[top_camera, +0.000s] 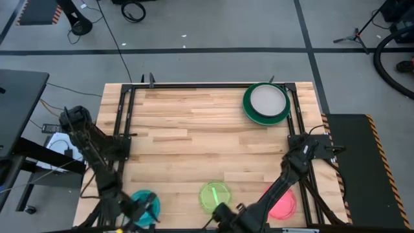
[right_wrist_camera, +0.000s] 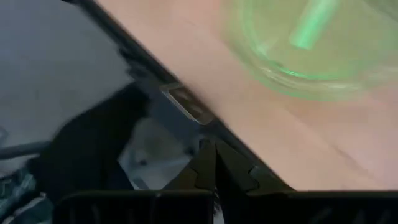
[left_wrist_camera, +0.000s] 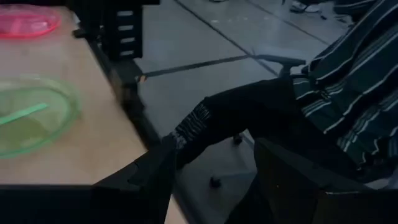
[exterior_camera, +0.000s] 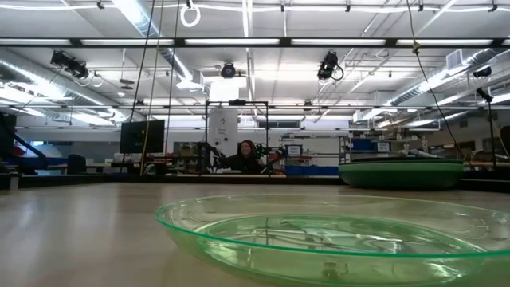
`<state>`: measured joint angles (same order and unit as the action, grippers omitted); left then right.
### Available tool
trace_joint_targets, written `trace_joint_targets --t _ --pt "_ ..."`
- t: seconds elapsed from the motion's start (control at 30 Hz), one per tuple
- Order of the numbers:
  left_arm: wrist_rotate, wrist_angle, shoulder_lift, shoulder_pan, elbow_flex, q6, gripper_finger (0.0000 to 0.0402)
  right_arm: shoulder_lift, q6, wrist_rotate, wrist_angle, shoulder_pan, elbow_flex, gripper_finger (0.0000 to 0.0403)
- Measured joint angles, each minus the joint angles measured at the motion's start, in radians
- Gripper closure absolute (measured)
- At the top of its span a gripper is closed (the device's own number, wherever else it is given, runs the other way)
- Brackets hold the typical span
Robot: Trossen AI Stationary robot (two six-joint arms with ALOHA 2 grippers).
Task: Stack plastic plates
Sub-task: Stack the light green plate on top of the pink plate
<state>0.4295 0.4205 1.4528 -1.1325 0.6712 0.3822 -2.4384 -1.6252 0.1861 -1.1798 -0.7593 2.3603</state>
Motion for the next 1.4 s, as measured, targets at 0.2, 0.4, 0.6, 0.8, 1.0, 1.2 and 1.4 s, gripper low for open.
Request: trace_joint_targets --t 0.2,0.4,0.6,0.8,1.0,1.2,1.4 --pt "0.105 0.026 0.050 -0.083 0.000 0.053 0.0180 -0.021 -0.130 -0.055 0.172 0.008 -0.125 0.0379" --pt "0.113 0.022 0.087 -0.089 0.000 0.088 0.0180 0.011 -0.131 0.044 -0.062 0.021 -0.105 0.0365" --pt "0.117 0.016 0.093 -0.085 0.000 0.076 0.0180 0.080 -0.181 0.066 -0.370 0.021 -0.104 0.0359" --pt "0.167 0.007 0.093 -0.061 0.000 0.020 0.0180 0.126 -0.095 0.040 -0.365 0.038 -0.146 0.0310" --pt "0.180 -0.009 0.093 -0.008 -0.001 0.006 0.0180 0.230 -0.022 -0.048 -0.262 0.070 -0.390 0.0264" --pt "0.180 -0.015 0.093 0.026 -0.001 0.006 0.0180 0.581 -0.123 -0.018 0.023 0.087 -0.897 0.0258" --pt "0.179 -0.027 0.093 0.022 -0.001 0.007 0.0180 0.842 -0.247 0.178 0.699 0.072 -1.371 0.0259"
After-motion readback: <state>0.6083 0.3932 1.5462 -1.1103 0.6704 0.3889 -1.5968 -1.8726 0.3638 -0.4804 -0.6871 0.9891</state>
